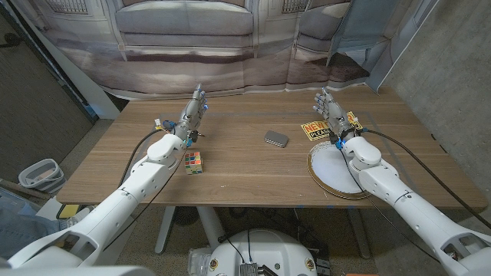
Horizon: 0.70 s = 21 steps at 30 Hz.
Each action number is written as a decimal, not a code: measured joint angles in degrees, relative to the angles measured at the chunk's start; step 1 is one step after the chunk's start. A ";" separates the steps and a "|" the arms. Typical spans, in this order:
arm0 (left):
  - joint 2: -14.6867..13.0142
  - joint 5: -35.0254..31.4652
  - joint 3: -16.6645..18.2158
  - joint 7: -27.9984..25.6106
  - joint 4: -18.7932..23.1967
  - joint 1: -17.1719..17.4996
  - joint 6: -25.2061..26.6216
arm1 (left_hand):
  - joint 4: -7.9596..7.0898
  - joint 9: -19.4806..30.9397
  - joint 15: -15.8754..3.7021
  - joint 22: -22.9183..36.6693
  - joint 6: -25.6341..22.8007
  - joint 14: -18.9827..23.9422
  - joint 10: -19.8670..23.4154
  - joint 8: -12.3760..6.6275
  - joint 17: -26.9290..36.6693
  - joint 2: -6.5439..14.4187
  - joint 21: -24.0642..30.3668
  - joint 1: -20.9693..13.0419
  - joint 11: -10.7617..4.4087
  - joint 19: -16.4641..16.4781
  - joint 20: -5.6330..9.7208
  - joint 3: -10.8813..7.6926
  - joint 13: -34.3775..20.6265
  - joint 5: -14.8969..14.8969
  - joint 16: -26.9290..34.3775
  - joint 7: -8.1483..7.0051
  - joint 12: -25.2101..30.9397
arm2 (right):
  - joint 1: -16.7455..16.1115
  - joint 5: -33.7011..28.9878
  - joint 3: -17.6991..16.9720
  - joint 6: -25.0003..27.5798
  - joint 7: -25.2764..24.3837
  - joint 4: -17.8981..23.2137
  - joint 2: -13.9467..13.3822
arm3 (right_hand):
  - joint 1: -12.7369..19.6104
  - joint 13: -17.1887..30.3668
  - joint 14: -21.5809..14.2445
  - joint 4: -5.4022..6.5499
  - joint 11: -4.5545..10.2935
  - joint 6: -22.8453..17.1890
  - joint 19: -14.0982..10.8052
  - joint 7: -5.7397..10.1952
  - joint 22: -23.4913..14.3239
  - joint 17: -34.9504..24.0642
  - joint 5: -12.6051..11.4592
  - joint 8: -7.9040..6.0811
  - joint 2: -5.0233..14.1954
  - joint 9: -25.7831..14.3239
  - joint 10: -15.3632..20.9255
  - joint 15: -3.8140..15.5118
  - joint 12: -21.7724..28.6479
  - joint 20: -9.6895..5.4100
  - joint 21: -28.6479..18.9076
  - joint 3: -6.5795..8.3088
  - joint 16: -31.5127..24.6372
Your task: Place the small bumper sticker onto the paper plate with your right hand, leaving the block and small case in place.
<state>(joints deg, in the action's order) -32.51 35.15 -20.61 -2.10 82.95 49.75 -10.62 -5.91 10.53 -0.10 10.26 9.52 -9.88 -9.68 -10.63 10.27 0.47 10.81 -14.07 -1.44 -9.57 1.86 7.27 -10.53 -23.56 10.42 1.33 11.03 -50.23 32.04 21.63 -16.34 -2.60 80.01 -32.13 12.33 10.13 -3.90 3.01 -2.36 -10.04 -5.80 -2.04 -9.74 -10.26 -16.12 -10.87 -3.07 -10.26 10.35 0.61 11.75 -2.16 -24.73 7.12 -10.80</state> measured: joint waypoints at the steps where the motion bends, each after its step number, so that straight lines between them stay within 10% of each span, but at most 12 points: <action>1: -0.01 -0.01 0.01 -0.05 0.09 0.03 0.00 | 0.00 0.00 0.00 0.00 0.00 0.00 0.00 0.00 0.00 0.00 0.00 0.00 0.00 0.00 0.00 0.00 0.00 0.00 0.00 0.00 0.00 | 0.03 -0.32 0.10 0.11 0.00 0.20 -0.25 | 0.00 0.00 0.00 0.00 0.00 0.00 0.00 0.00 0.00 0.00 0.00 0.00 0.00 0.00 0.00 0.00 0.00 0.00 0.25 0.00 0.00; 21: -0.55 -0.25 0.01 -0.25 1.21 0.42 0.40 | 0.00 0.00 0.00 0.00 0.01 0.00 0.00 -0.40 0.00 0.53 0.00 -0.53 0.00 0.00 0.00 0.00 0.00 0.00 0.00 -0.01 0.00 | -0.66 -4.87 0.45 1.77 -2.92 3.09 -2.86 | 0.30 0.15 -1.03 0.00 0.31 0.00 -0.81 0.00 0.01 0.01 0.00 0.00 0.30 0.00 0.30 0.41 0.00 0.01 0.59 0.00 -0.23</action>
<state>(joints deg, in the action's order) -33.06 34.90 -20.60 -2.36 84.15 50.17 -10.21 -5.91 10.52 -0.10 10.26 9.52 -9.88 -9.67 -11.03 10.27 1.00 10.81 -14.60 -1.44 -9.57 1.86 7.27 -10.52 -23.56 10.42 1.32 11.03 -50.89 27.18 22.08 -14.57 -5.53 83.10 -34.99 12.63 10.28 -4.93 3.01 -2.05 -10.04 -6.61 -2.04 -9.73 -10.26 -16.12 -10.87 -2.77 -10.26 10.65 1.02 11.75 -2.15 -24.14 7.13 -11.03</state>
